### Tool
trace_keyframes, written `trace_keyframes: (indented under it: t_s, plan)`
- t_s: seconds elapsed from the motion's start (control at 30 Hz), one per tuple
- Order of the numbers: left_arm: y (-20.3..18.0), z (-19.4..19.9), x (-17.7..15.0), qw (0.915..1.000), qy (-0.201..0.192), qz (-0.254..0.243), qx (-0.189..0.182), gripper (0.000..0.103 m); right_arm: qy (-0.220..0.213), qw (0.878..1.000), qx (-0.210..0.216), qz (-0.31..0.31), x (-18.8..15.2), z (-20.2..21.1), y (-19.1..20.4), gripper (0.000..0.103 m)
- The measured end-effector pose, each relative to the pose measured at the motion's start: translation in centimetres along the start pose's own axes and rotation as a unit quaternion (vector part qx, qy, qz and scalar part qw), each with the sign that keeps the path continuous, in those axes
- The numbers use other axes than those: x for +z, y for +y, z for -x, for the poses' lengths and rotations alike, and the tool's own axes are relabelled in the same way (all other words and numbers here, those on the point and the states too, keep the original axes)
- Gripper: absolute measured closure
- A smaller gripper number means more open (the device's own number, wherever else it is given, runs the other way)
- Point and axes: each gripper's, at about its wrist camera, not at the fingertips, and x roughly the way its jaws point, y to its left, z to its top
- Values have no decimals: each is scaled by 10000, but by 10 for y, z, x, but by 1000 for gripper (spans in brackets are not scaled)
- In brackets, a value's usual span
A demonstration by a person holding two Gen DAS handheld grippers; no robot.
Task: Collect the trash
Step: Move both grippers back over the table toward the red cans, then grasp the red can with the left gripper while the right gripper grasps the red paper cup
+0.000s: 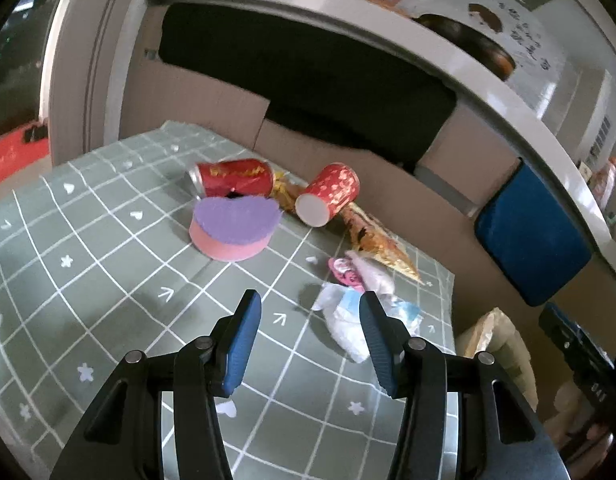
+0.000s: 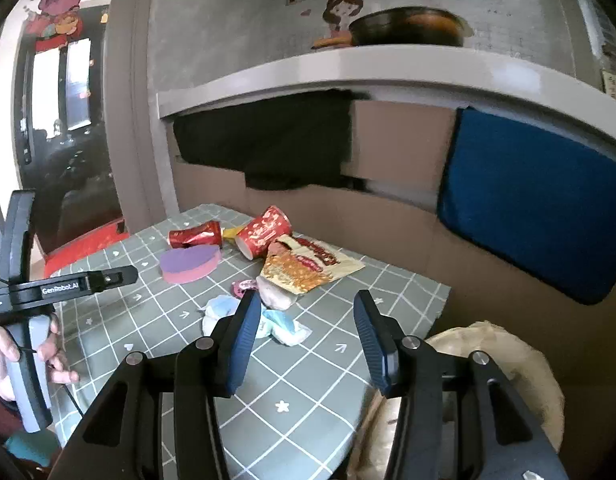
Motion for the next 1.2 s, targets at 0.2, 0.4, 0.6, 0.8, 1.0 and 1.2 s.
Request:
trace_keyframes:
  t_s: [0.2, 0.4, 0.6, 0.8, 1.0, 1.2]
  plan:
    - [22, -26, 37, 9999, -105, 72, 16, 51, 271, 9995, 146, -98, -4, -25, -7, 57]
    - [44, -81, 110, 9990, -142, -67, 419, 51, 434, 9983, 336, -205, 9, -56, -16, 57]
    - [71, -144, 158, 9983, 264, -39, 522, 51, 517, 9975, 366, -311, 36, -107, -17, 57]
    - [103, -182, 163, 9952, 828, 208, 475, 51, 602, 9936, 747, -591, 69, -171, -4, 57]
    - [111, -171, 141, 9937, 1086, 166, 237, 51, 1054, 9879, 1033, -482, 87, -249, 25, 57]
    - [103, -148, 125, 9926, 1199, -169, -12, 51, 1507, 9796, 944, -934, 88, -311, 29, 56]
